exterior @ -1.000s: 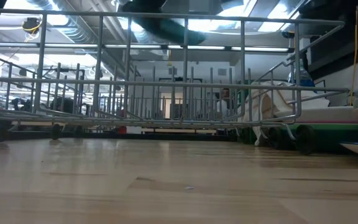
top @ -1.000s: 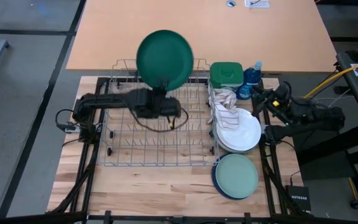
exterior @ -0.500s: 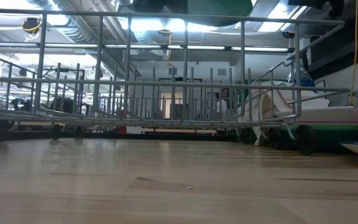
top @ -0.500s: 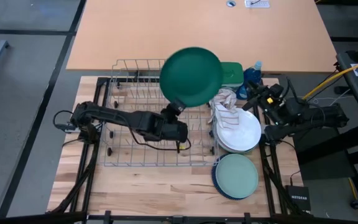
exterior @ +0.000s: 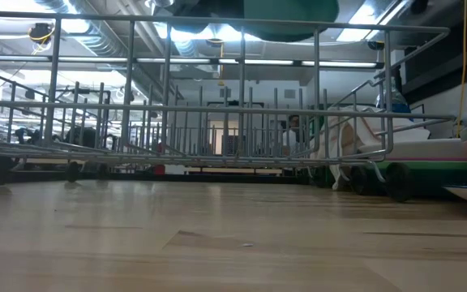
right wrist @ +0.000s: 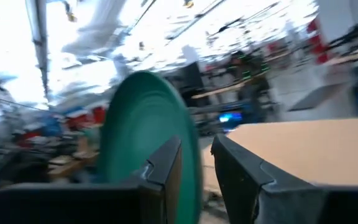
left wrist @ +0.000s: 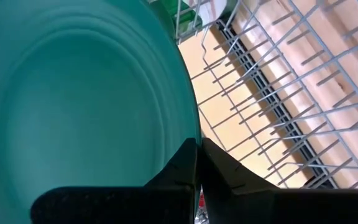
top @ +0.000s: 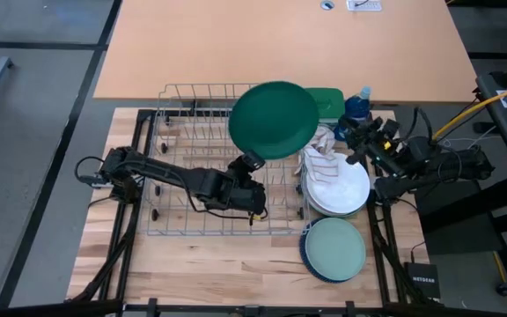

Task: Sort dishes
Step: Put the green plate in the dish rack

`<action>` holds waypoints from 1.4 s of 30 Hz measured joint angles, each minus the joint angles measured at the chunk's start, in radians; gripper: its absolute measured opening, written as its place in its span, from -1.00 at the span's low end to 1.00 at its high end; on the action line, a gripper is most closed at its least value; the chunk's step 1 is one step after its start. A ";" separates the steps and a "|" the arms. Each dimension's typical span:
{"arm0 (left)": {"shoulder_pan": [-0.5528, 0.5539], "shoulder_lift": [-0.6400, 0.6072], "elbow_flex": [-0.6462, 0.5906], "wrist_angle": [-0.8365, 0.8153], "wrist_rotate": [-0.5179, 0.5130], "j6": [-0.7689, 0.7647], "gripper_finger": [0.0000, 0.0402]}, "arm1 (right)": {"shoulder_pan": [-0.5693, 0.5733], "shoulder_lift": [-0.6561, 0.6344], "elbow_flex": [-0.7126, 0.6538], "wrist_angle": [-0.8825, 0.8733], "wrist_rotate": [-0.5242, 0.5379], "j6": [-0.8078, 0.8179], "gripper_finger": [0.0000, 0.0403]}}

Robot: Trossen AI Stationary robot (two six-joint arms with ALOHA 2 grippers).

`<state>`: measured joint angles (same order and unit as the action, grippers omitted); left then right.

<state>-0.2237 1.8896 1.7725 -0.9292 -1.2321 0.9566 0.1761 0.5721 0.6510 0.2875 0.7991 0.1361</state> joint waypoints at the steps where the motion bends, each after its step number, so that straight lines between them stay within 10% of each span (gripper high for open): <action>1: 0.000 0.000 0.000 0.000 -0.001 -0.007 -1.00 | 0.000 0.000 0.000 -0.001 -0.030 0.021 -0.51; 33: -0.070 0.000 0.000 0.050 -0.001 -0.033 -1.00 | -0.002 0.297 0.001 0.011 -0.007 0.120 -0.51; 42: -0.074 0.000 0.000 0.051 0.008 -0.030 -0.98 | -0.003 0.316 0.002 0.020 0.005 0.126 -0.93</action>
<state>-0.2977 1.8896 1.7725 -0.8786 -1.2237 0.9269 0.1730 0.8883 0.6526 0.3075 0.8045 0.2619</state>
